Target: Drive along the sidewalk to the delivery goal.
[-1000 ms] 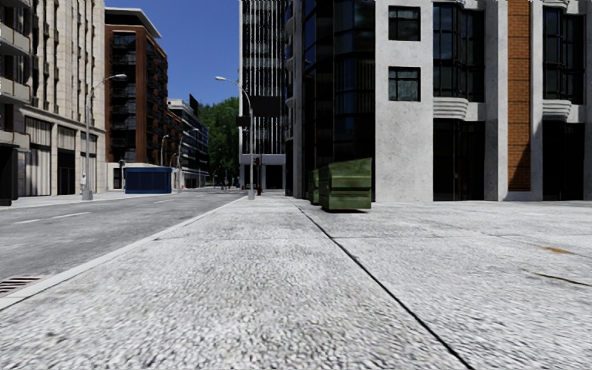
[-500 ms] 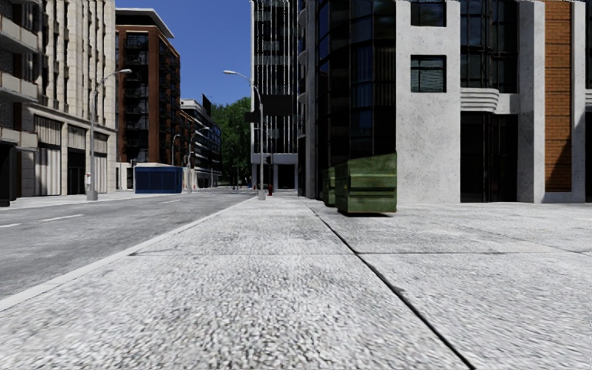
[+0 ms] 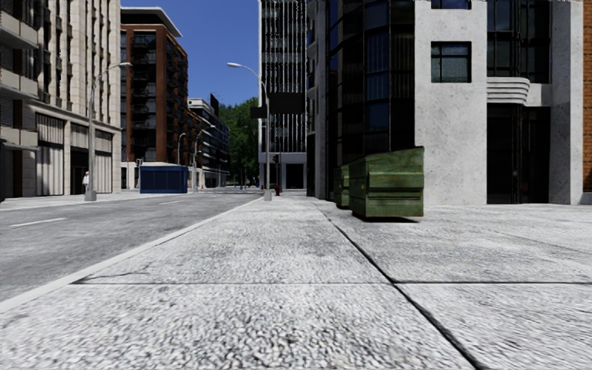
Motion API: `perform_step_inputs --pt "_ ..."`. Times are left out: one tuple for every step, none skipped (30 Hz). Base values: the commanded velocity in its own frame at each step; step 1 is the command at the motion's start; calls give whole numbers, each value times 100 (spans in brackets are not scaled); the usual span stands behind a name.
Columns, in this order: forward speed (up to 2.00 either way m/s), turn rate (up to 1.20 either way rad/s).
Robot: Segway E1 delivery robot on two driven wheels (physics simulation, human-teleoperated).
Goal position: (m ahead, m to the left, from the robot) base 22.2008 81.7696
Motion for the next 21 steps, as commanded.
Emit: perform_step_inputs --pt "200 0" --pt "200 0" --pt "200 0" --pt "200 0" --pt "200 0" --pt "200 0" --pt "200 0" --pt "200 0" --pt "200 0" --pt "200 0" --pt "200 0" --pt "200 0" --pt "200 0" --pt "200 0" --pt "200 0" --pt "200 0" --pt "200 0" --pt "200 0" --pt "200 0" --pt "200 0" --pt "200 0"
